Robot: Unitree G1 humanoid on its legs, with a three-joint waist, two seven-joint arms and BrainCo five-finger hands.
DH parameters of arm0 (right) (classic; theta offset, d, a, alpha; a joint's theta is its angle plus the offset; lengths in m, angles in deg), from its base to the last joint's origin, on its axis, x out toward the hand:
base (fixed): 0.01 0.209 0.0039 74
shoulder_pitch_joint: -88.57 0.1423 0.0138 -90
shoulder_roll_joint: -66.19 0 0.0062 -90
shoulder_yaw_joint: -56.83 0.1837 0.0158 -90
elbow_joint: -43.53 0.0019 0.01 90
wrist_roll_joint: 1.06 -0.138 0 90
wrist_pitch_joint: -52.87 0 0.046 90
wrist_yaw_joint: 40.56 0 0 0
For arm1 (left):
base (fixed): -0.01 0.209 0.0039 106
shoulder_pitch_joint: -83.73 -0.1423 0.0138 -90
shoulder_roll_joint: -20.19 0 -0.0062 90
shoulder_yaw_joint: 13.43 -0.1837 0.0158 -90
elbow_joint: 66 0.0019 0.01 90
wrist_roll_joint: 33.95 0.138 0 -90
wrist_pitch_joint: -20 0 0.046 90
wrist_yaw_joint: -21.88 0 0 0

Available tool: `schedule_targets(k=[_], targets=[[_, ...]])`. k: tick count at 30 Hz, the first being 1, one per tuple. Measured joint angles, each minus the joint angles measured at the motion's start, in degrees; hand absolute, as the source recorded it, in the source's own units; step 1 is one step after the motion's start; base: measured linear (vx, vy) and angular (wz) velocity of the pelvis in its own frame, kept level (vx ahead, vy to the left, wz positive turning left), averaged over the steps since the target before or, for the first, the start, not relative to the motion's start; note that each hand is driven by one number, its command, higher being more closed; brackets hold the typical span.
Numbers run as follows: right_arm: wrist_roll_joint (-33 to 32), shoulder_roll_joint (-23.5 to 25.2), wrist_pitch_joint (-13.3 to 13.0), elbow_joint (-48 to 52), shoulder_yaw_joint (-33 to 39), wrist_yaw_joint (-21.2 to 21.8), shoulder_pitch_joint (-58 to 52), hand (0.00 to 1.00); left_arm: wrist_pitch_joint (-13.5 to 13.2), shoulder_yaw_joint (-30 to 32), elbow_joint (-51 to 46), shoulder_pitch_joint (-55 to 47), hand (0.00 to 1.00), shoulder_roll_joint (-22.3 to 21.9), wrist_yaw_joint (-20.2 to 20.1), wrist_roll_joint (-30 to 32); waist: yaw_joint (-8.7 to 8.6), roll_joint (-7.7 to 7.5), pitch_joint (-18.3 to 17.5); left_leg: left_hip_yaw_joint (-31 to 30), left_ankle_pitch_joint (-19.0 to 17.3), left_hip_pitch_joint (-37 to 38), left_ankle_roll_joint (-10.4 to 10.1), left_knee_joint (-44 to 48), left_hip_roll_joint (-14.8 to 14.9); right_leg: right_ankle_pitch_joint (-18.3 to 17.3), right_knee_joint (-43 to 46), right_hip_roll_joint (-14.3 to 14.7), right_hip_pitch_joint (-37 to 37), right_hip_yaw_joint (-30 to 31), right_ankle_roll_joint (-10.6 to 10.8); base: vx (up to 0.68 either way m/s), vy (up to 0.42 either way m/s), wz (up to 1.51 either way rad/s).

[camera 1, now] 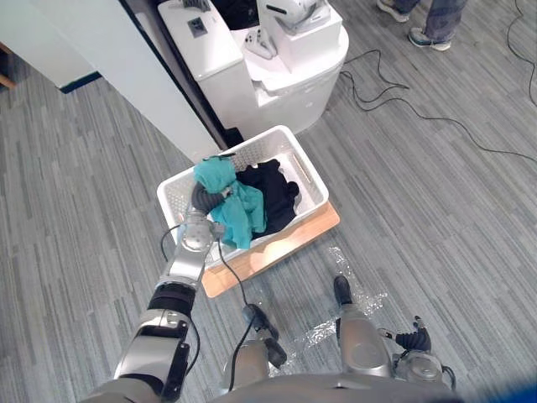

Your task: Tidy the bed and pick cloth on bed and put in laundry

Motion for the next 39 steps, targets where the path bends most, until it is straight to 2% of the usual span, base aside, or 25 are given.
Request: schedule_targets(k=[6,8,14,17,22,25,27,29,34,36,37,39], targets=[[-0.8,-0.1,0.0,-0.6,-0.1,0.5,-0.3,0.00,0.0,1.0,-0.3,-0.2,0.00,-0.3,-0.2,-0.1,1.38,0.02,0.0,-0.1,0.1,1.5,0.2,0.0,0.0,0.0,0.0,0.0,1.5,-0.2,0.0,0.05,-0.006,0.01],[-0.8,-0.1,0.0,-0.6,-0.1,0.7,-0.3,0.00,0.0,1.1,-1.2,-0.9,0.00,-0.3,-0.5,-0.2,1.28,0.04,-0.1,-0.8,0.1,1.9,0.2,0.1,0.1,0.0,-0.1,0.0,2.2,-0.8,0.0,0.04,-0.010,0.16],[-0.7,-0.6,0.0,-1.7,0.2,1.6,-0.3,0.00,-0.1,1.6,-7.3,-9.0,0.00,0.3,-3.2,-3.1,1.62,0.14,-0.6,-2.0,0.5,3.6,0.4,0.3,0.0,-0.3,-0.2,-0.1,4.3,-2.3,-0.1,0.03,-0.010,0.08],[-0.7,-0.6,0.1,-3.2,0.6,2.0,-0.4,0.00,-0.4,1.6,-9.8,-12.6,0.00,0.3,-4.7,-3.6,1.81,0.18,-2.0,-3.8,1.0,3.4,0.4,0.3,0.0,-1.4,-0.2,-0.2,5.1,-3.8,-0.2,-0.02,-0.036,0.27],[-0.7,-0.7,0.3,-5.9,1.6,3.3,-0.4,0.00,-1.6,3.9,-10.3,-19.5,0.00,-0.9,-5.5,-9.3,2.83,0.86,-4.4,-7.3,1.8,3.5,0.4,0.0,0.4,-2.3,-0.2,0.3,7.0,-6.9,-0.5,-0.02,-0.029,0.27],[-0.7,-0.6,0.8,-7.2,2.7,3.5,-0.4,0.00,-2.3,7.0,-10.3,-23.1,0.00,-2.4,-5.4,-12.2,3.26,0.67,-5.8,-9.1,1.8,3.5,0.4,0.0,0.2,-2.6,-0.6,0.2,8.4,-8.4,-0.5,0.00,-0.010,0.31],[-0.7,-0.5,1.2,-7.9,3.0,3.5,-0.4,0.00,-2.5,7.9,-10.2,-25.3,0.00,-2.7,-5.2,-14.7,4.43,0.27,-6.7,-10.0,1.8,3.5,0.4,0.0,0.0,-2.5,-1.4,0.1,9.5,-9.3,-0.5,0.03,0.001,0.23],[-0.7,-0.2,1.4,-8.0,3.0,3.7,-0.4,0.00,-2.7,9.1,-9.9,-26.7,0.00,-3.4,-5.0,-16.5,4.79,-0.14,-7.0,-10.9,1.9,3.5,0.5,0.0,-0.1,-2.5,-2.0,0.0,10.4,-10.1,-0.5,0.04,0.011,0.24],[-0.7,0.1,2.2,-9.0,3.1,4.3,-0.4,0.00,-3.5,12.4,-3.2,-31.4,0.00,-8.0,-4.9,-21.6,6.04,-0.64,-8.2,-12.2,1.8,4.2,0.4,-0.1,-0.3,-2.4,-3.2,-0.1,12.7,-11.4,-0.3,0.05,0.002,0.16],[-0.7,0.2,2.3,-9.1,3.1,4.3,-0.4,0.00,-3.5,14.1,2.3,-32.6,0.00,-10.6,-5.0,-23.6,6.13,-0.60,-8.9,-12.3,1.6,4.6,0.2,-0.1,-0.3,-2.6,-3.4,-0.1,13.6,-12.4,-0.3,0.06,-0.005,0.12],[-0.7,0.4,2.6,-9.2,3.5,4.4,-0.4,0.00,-3.3,16.6,8.9,-33.2,0.00,-12.8,-5.4,-25.6,6.37,-0.65,-9.0,-12.1,1.2,5.6,-0.1,-0.1,-0.1,-3.0,-3.5,0.0,14.6,-12.5,-0.2,0.06,-0.008,0.04],[-0.8,0.7,2.7,-9.5,4.5,4.3,-0.4,0.00,-2.7,19.4,15.5,-33.7,0.00,-14.6,-5.5,-25.9,6.73,-0.70,-9.6,-12.0,0.9,6.3,-0.5,-0.1,0.1,-3.4,-3.5,0.1,15.1,-12.7,-0.3,0.05,-0.015,-0.01]])
